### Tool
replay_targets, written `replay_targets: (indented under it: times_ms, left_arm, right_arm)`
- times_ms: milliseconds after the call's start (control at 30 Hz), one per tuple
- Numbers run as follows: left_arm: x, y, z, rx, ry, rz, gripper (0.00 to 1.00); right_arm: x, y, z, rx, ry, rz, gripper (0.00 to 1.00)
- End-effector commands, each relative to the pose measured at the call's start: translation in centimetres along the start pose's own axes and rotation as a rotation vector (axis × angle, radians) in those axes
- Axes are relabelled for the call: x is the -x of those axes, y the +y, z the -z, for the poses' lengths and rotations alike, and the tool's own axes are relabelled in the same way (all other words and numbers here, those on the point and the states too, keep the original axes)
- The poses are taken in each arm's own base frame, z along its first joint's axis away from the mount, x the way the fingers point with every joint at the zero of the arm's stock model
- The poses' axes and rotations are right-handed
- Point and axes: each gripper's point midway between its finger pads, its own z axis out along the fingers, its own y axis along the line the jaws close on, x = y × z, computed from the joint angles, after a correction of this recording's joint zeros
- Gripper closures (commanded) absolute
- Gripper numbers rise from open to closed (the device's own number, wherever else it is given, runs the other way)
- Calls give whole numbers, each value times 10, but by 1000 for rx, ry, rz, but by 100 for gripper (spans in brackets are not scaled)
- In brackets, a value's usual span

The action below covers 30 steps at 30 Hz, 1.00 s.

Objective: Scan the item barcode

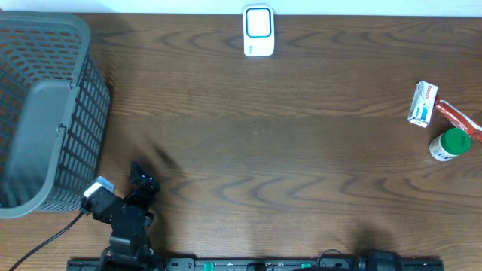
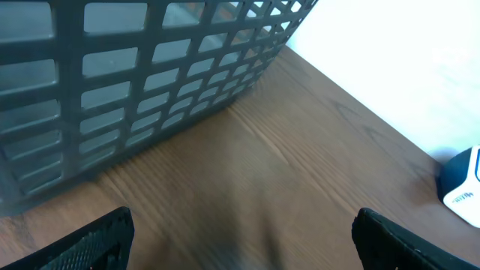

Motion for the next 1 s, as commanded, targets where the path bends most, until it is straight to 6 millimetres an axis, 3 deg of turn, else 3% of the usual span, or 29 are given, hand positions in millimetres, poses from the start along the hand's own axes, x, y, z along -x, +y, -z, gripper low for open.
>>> replay_targets:
  times_ms: [0, 300, 600, 967]
  left_arm:
    - [-8, 7, -2, 25, 19, -22, 7]
    - [-8, 7, -2, 25, 19, -21, 6]
    - [-8, 7, -2, 25, 19, -22, 7]
    - [-8, 7, -2, 25, 19, -22, 7]
  right_arm:
    - [-9, -4, -2, -12, 42, -12, 1]
    - [-7, -5, -3, -19, 32, -4, 1]
    - [23, 1, -3, 8, -88, 9, 1]
    - [28, 5, -1, 34, -126, 7, 1]
